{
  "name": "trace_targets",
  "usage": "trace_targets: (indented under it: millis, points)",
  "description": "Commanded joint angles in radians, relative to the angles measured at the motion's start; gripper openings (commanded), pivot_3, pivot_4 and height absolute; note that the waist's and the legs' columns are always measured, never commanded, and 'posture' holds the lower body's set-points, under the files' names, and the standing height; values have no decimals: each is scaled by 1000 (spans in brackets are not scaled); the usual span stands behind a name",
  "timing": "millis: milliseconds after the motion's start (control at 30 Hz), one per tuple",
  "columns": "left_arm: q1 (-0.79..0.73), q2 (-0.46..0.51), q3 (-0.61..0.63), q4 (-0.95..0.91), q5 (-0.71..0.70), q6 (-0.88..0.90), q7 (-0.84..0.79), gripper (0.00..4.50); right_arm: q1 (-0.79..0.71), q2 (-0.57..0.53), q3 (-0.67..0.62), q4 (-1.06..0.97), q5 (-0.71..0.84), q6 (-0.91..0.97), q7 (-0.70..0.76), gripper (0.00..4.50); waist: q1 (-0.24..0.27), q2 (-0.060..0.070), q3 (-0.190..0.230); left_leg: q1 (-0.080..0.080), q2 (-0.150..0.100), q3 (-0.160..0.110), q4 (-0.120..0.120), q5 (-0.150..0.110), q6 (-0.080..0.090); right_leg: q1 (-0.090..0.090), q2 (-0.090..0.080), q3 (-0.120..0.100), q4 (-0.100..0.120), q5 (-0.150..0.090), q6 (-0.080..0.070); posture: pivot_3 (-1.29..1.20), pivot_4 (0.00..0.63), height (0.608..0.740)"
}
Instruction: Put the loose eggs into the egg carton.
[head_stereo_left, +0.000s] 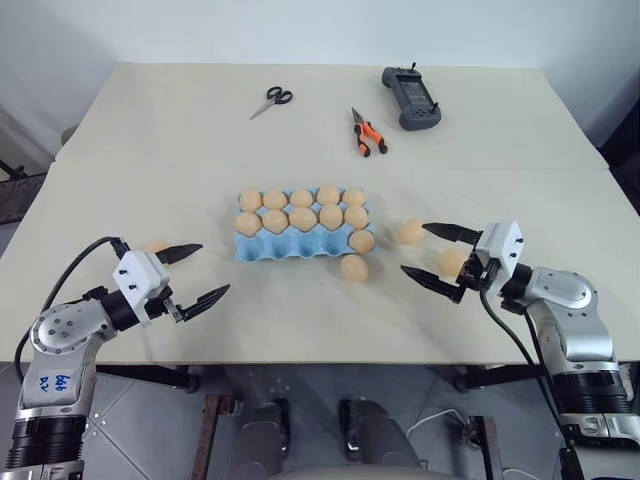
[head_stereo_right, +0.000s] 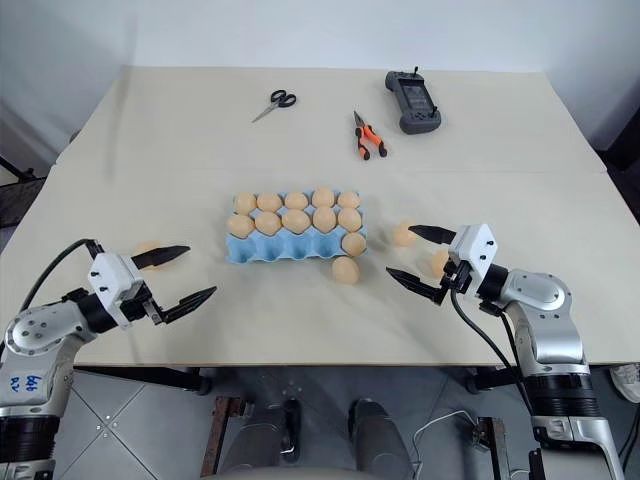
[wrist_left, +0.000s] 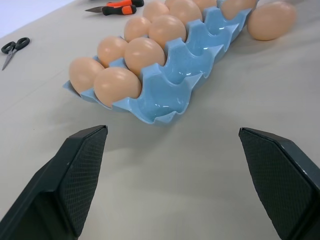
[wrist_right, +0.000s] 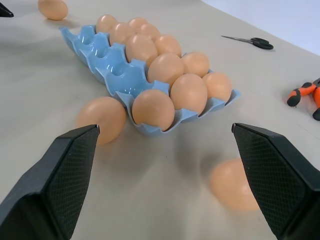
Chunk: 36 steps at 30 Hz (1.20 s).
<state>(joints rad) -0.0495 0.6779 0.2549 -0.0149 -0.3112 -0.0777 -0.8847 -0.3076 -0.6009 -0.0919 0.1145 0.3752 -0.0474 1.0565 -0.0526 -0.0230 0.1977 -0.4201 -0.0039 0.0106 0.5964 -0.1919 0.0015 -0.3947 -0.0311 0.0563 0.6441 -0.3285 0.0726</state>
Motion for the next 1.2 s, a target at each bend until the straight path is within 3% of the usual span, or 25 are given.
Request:
trace_targets:
  millis: [33,400,633,767,900,1033,1133,1200]
  points:
    - [10,7,14,-47,6,-5,24,4500,-16,8,-12,-13,7,-19,-7,4453,0,0,0,0,0,0,0,0,0,0,0,0,0,0,0,0,150,740]
    - [-61,-28,-63,-123,-58,63,-6,4500,76,-42,-145,-18,9,-22,-117,4453,19,0,0,0,0,0,0,0,0,0,0,0,0,0,0,0,150,740]
    - [-162,-69,-173,-71,-60,54,-91,4500,253,-123,-308,46,28,-40,-109,4453,27,0,0,0,0,2,1,1,2,2,0,-1,-1,0,0,0,150,740]
    - [-193,-95,-215,-30,-55,26,-145,4500,330,-149,-318,96,15,-24,-76,4453,20,1,-1,2,0,3,2,2,4,4,0,0,0,0,0,0,150,740]
    - [-203,-102,-223,-27,-66,37,-160,4500,283,-147,-284,68,29,-3,-72,4453,5,1,-1,6,1,9,2,3,4,4,2,5,3,0,1,0,150,740]
    - [-209,-113,-232,-36,-71,53,-165,4500,145,-140,-197,88,10,65,-59,4453,-6,0,0,18,3,9,2,3,5,18,4,5,0,0,0,0,150,740]
    - [-211,-117,-236,-47,-76,67,-164,4500,51,-133,-140,117,-3,128,-60,4453,-2,0,0,18,6,12,2,1,1,18,4,4,-3,-6,-16,0,150,740]
    - [-210,-119,-235,-57,-74,72,-158,4500,-2,-126,-98,138,-12,164,-48,4453,0,0,0,17,8,15,2,1,2,18,2,4,-4,-6,-16,0,150,740]
